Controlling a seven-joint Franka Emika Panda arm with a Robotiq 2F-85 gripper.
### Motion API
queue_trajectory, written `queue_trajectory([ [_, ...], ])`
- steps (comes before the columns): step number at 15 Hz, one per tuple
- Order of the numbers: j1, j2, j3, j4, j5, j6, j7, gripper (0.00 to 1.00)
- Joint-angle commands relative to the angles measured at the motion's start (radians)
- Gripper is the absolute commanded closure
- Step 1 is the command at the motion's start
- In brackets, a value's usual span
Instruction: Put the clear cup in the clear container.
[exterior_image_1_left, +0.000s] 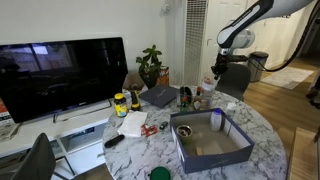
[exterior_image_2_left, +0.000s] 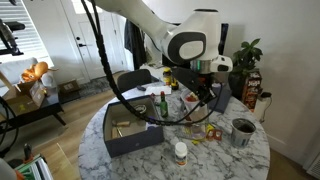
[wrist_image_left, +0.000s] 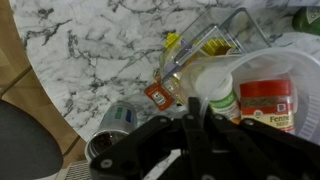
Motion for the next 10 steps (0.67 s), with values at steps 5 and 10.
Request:
queue_trajectory([
  [5,-0.044,0.11,0.034,0.07,0.004,-0.027,0.014,0.99],
  [10,-0.038,0.144,0.037,0.071,-0.023,-0.037,0.022,0.99],
])
